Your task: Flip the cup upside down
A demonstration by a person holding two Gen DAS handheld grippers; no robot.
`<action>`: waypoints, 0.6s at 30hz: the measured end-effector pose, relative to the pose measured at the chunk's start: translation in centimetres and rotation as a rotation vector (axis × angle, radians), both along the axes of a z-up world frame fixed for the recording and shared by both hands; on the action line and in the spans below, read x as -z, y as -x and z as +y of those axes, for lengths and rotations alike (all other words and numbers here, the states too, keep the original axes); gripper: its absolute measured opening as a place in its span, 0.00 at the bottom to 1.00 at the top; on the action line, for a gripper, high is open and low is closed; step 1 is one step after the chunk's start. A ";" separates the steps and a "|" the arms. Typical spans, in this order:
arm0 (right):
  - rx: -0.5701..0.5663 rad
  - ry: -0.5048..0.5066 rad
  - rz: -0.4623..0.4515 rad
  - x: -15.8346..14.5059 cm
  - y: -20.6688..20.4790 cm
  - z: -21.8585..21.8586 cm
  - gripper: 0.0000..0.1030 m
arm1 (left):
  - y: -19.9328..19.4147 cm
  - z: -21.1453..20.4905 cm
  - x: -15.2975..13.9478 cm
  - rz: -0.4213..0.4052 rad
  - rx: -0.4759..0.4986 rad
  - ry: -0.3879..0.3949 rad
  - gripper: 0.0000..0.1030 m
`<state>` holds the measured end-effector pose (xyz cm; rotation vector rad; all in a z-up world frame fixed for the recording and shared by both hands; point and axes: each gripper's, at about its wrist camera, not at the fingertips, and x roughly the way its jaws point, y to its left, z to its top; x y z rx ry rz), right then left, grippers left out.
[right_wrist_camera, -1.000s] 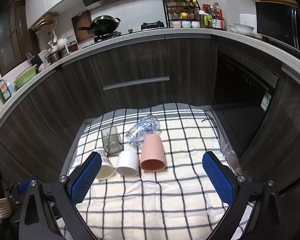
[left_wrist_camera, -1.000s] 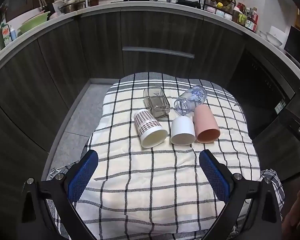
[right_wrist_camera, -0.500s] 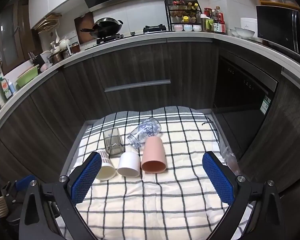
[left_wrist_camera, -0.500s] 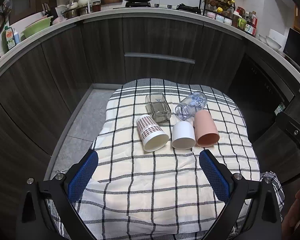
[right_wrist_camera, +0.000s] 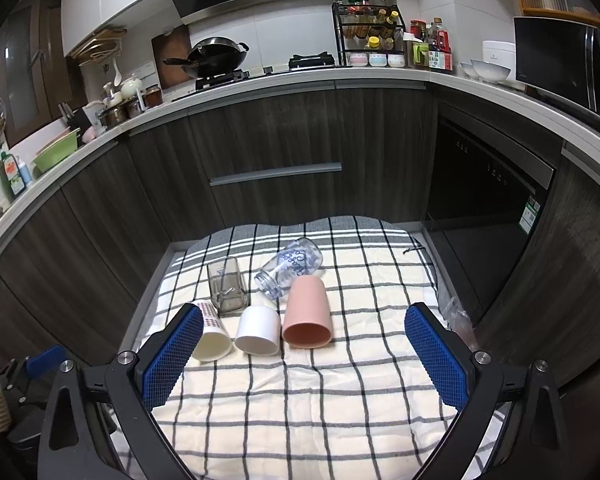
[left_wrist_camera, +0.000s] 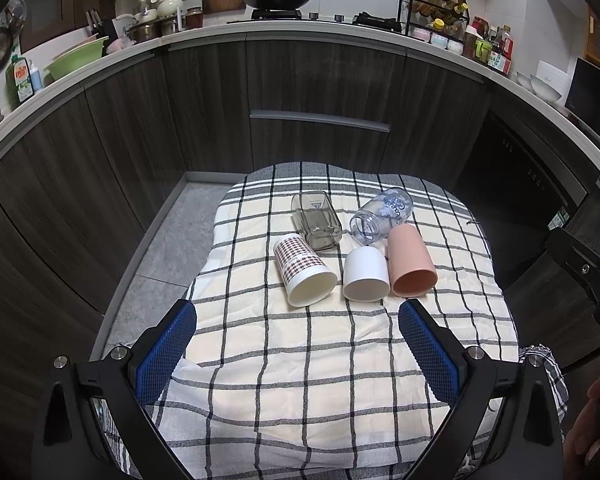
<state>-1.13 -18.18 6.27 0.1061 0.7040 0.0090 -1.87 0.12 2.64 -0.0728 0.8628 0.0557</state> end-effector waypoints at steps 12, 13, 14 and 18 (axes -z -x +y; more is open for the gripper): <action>-0.001 -0.002 0.003 0.1 0.0 0.1 0.98 | 0.3 0.0 0.0 0.002 -0.002 -0.002 1.00; -0.001 -0.004 0.006 0.1 0.0 0.0 0.98 | 0.2 0.0 0.0 0.003 -0.002 -0.003 1.00; 0.000 -0.006 0.009 0.2 0.0 0.0 0.98 | 0.2 0.0 0.0 0.003 -0.002 -0.003 1.00; 0.002 -0.009 0.013 0.3 0.0 -0.1 0.98 | 0.3 0.0 0.0 0.005 -0.004 0.000 1.00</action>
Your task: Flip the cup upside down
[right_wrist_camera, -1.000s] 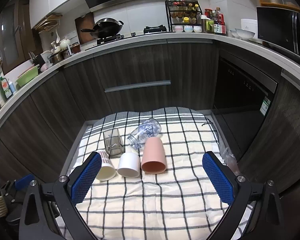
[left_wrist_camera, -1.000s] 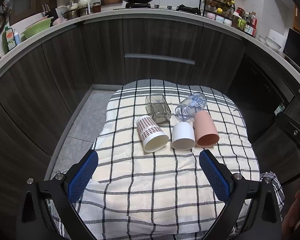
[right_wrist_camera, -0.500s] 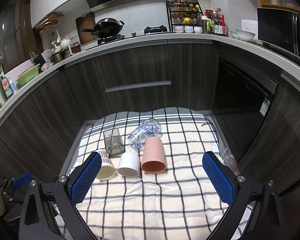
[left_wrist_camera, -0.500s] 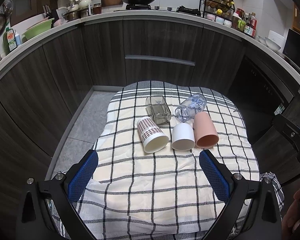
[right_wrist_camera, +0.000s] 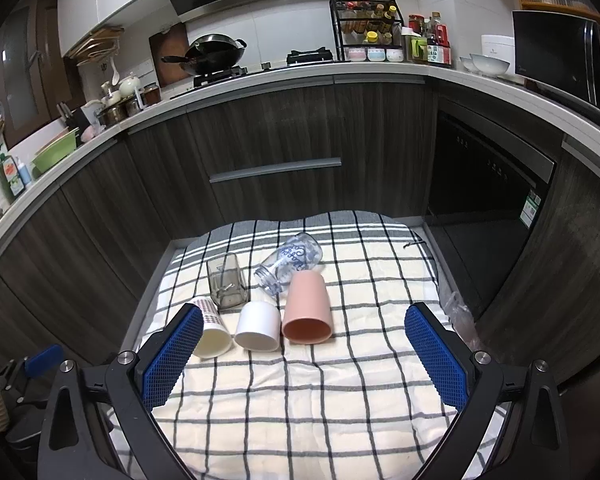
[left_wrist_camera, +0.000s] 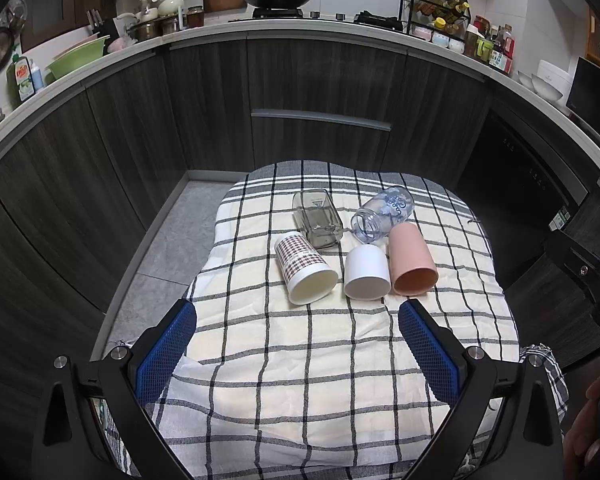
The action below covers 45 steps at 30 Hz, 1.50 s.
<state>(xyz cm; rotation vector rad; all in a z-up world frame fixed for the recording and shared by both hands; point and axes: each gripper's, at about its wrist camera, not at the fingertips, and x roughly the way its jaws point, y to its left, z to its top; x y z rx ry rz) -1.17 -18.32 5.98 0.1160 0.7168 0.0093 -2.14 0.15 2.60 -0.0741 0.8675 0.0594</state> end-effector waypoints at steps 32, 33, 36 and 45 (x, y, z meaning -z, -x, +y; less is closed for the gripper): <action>0.002 0.000 0.016 1.0 -0.5 -0.1 0.98 | -0.8 0.0 1.0 0.036 -0.013 -0.005 1.00; 0.002 0.000 0.017 1.1 -0.5 -0.1 0.98 | -0.9 0.0 1.1 0.038 -0.013 -0.006 1.00; 0.002 -0.003 0.023 1.3 -1.0 -0.2 0.98 | -1.3 -0.1 1.4 0.039 -0.016 -0.010 1.00; 0.004 0.004 0.034 2.8 -3.2 -0.5 0.98 | -3.7 -0.6 2.6 0.013 0.006 0.007 1.00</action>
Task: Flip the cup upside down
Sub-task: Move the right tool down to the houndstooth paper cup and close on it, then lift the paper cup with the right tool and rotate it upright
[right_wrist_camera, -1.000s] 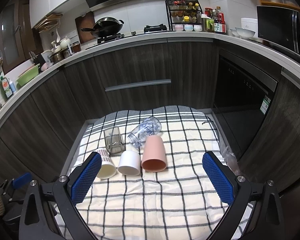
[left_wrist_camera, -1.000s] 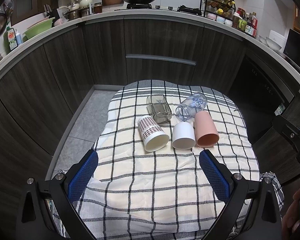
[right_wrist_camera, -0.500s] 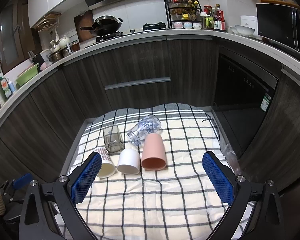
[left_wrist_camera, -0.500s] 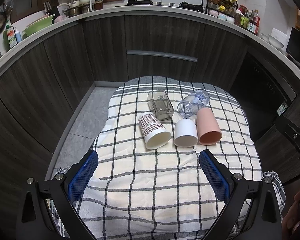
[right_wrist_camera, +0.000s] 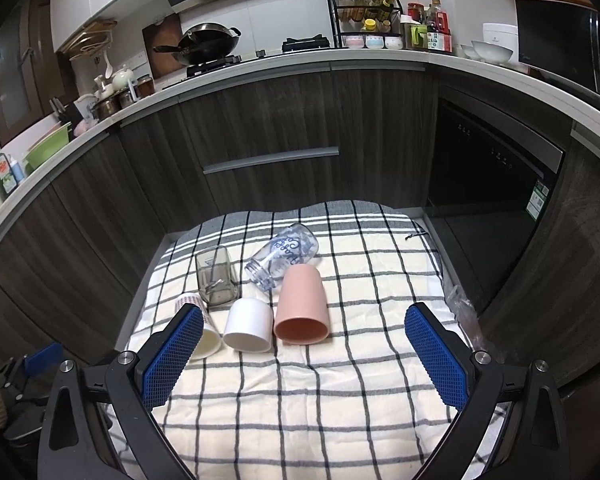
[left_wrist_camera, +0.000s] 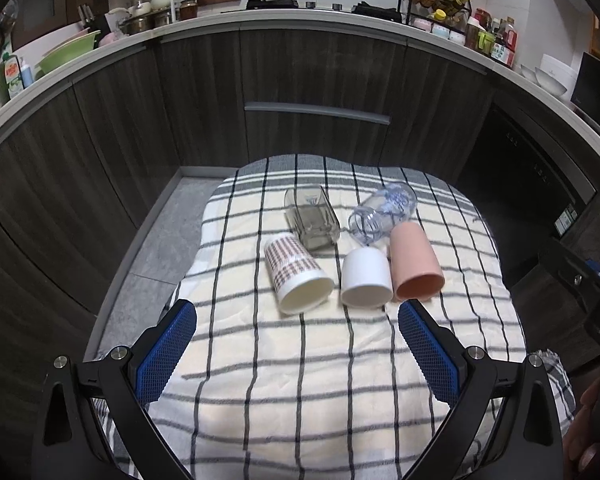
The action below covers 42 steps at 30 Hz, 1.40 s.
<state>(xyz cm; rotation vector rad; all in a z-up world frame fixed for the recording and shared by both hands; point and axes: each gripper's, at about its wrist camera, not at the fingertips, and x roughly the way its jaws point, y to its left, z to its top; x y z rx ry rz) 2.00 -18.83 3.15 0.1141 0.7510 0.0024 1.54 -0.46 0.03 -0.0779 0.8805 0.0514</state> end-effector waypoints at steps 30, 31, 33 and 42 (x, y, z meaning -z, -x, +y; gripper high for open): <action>-0.001 0.134 0.053 7.7 -10.9 0.8 0.98 | -14.6 1.3 14.4 0.264 -0.181 0.033 0.93; -0.003 0.132 0.057 7.9 -11.1 0.8 0.98 | -14.8 1.3 14.6 0.271 -0.182 0.035 0.91; -0.006 0.132 0.065 8.3 -11.3 0.9 0.98 | -15.1 1.2 15.1 0.284 -0.177 0.030 0.87; 0.001 0.107 0.094 9.2 -11.5 0.8 0.98 | -14.7 1.2 15.8 0.308 -0.146 0.053 0.62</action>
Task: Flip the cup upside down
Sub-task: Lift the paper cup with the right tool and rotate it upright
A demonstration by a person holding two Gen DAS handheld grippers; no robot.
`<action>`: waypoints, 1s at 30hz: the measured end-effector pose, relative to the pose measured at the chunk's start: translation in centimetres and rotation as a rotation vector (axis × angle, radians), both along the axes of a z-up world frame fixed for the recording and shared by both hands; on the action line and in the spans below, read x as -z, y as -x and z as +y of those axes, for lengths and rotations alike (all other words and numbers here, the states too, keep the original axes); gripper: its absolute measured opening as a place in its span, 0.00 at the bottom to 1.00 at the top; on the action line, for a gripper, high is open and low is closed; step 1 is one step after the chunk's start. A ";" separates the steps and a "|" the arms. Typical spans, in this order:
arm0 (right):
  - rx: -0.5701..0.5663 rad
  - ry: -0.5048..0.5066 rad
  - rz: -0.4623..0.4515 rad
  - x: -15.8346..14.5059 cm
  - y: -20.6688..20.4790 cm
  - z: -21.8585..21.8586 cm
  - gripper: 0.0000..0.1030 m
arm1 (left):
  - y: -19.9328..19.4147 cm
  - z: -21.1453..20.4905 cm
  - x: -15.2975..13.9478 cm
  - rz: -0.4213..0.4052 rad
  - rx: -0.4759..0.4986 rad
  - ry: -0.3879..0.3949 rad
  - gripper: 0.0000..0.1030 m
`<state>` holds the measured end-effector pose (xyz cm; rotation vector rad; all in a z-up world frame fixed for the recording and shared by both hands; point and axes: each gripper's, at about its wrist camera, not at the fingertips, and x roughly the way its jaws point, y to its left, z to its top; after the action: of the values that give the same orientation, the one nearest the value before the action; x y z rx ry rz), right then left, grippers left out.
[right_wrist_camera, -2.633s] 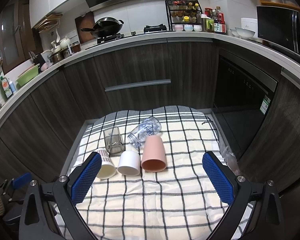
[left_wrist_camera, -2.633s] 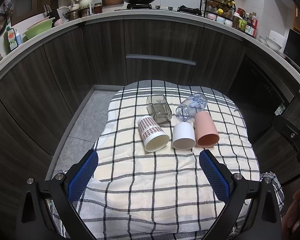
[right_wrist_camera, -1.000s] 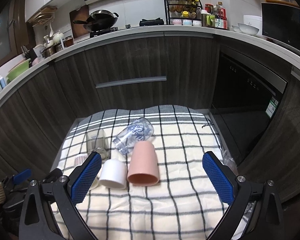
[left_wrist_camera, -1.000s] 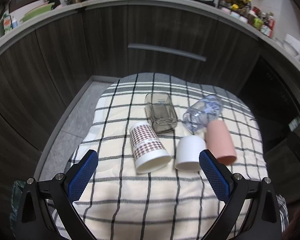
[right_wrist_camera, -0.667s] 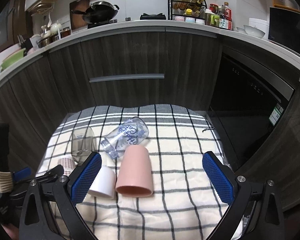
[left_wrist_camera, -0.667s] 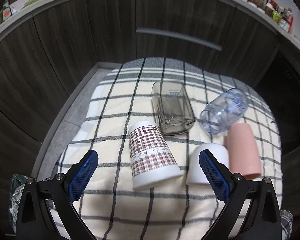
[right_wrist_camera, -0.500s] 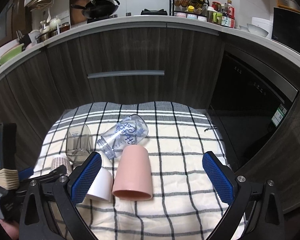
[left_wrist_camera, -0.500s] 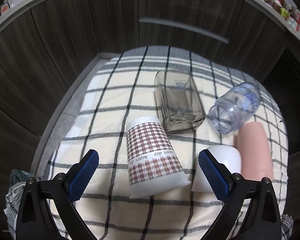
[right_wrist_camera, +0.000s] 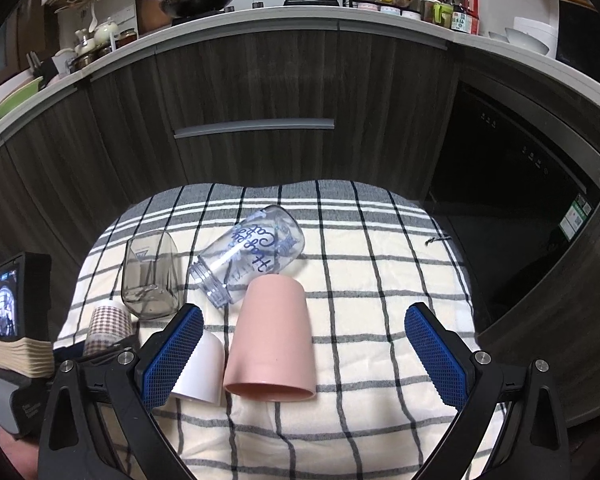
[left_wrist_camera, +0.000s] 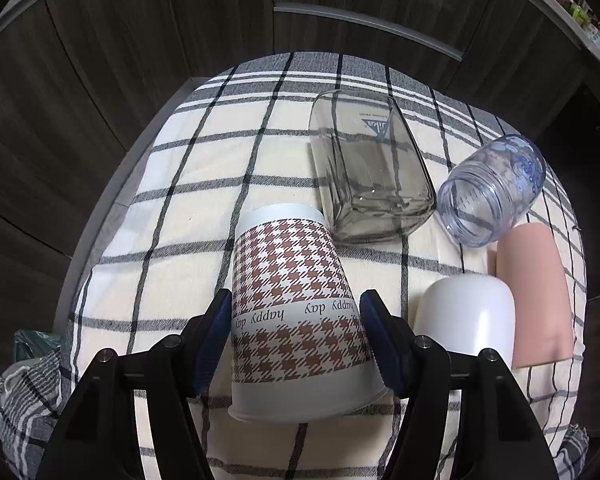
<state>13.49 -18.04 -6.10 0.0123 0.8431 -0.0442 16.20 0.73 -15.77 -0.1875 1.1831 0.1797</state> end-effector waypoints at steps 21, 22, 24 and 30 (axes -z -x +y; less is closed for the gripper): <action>0.083 -0.036 0.052 -1.9 10.3 -6.6 0.98 | 10.7 -8.8 -3.6 -0.031 0.272 0.101 0.62; 0.093 -0.033 0.061 -1.6 10.7 -7.0 0.98 | 10.8 -9.3 -3.3 -0.028 0.287 0.118 0.62; 0.116 -0.035 0.075 -1.1 11.5 -7.8 0.98 | 11.1 -10.0 -2.7 -0.032 0.302 0.134 0.62; 0.145 -0.057 0.098 0.1 13.0 -8.9 0.98 | 11.7 -10.7 -1.4 -0.030 0.327 0.163 0.63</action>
<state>0.48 -26.95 -6.21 0.1255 0.9397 -0.1577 4.49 -9.93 -14.41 -0.1362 1.1815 -0.2063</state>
